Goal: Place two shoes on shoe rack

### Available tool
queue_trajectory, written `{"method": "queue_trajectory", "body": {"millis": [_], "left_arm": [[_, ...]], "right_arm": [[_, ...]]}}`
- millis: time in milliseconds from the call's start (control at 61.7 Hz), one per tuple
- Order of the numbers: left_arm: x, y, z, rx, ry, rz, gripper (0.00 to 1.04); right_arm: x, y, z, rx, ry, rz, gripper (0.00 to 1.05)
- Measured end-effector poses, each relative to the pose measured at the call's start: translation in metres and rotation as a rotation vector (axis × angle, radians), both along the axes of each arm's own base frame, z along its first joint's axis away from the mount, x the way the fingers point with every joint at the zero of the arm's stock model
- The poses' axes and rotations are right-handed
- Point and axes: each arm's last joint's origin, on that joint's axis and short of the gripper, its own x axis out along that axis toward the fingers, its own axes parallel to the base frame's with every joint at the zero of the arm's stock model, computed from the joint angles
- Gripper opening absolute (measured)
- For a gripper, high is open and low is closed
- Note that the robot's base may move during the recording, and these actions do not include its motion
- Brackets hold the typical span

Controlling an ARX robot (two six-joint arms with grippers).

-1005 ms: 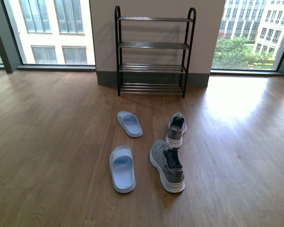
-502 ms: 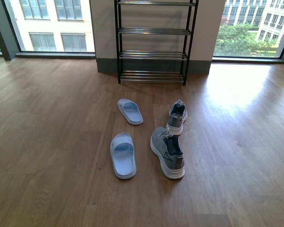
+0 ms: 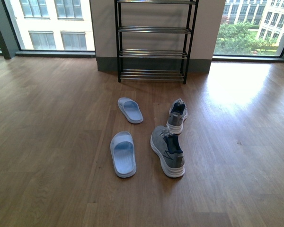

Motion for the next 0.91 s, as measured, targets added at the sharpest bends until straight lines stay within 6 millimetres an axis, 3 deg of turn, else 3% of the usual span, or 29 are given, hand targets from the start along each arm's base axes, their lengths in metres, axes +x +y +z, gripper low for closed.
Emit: {"method": "queue_trajectory", "body": {"millis": [907], "left_arm": [[0.0000,0.0000,0.0000,0.000,0.000,0.000,0.95]], "right_arm": [[0.0000,0.0000,0.0001,0.000,-0.001,0.000,0.95]]}}
